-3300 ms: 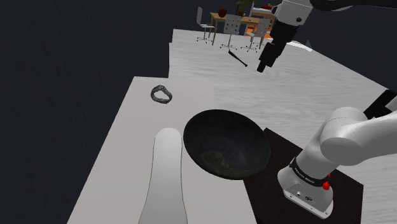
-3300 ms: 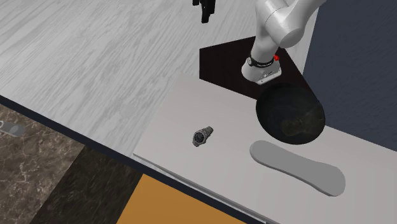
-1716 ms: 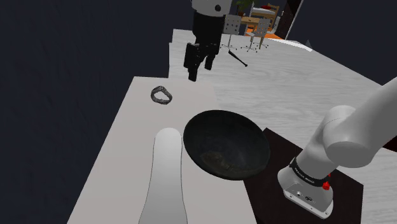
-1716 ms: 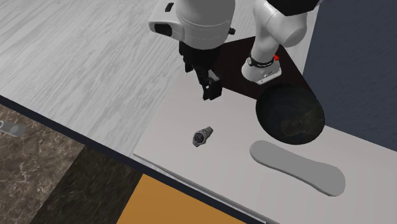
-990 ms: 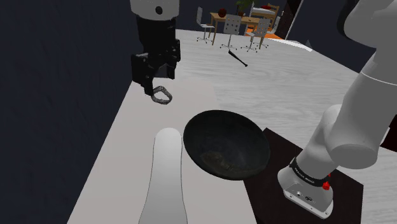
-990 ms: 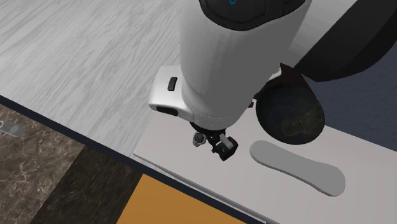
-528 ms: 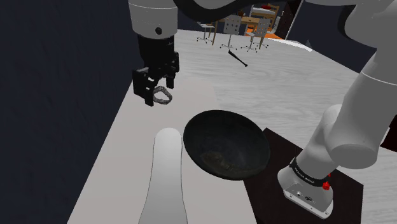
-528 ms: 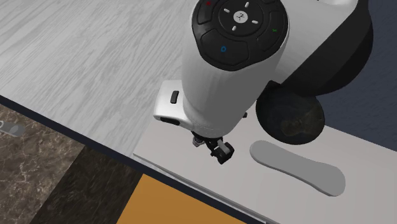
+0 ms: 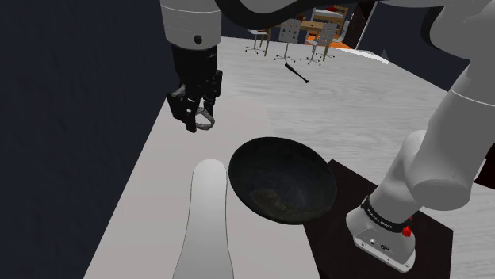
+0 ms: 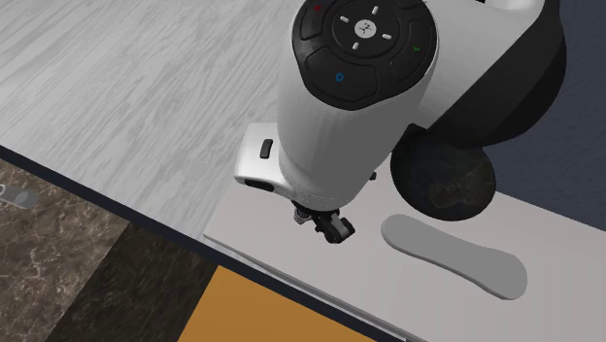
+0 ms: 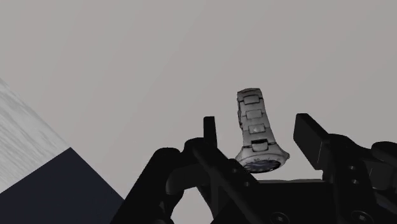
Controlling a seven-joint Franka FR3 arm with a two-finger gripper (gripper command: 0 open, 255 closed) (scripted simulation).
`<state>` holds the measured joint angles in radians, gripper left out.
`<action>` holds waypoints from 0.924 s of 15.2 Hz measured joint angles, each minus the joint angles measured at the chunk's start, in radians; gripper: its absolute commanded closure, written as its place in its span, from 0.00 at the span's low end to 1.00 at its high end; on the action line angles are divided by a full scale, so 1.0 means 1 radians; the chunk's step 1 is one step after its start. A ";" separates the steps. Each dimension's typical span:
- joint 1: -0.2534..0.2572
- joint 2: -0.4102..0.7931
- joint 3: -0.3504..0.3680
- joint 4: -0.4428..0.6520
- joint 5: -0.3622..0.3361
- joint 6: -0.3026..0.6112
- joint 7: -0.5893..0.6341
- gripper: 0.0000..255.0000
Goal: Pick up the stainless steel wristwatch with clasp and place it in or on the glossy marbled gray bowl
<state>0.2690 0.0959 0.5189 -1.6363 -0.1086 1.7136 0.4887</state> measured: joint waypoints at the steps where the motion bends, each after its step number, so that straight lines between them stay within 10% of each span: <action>1: 0.000 0.000 0.000 0.000 0.000 0.000 0.000 1.00; 14: 0.005 0.014 0.002 0.071 -0.006 -0.059 0.001 1.00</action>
<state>0.2738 0.1096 0.5210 -1.5656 -0.1147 1.6548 0.4893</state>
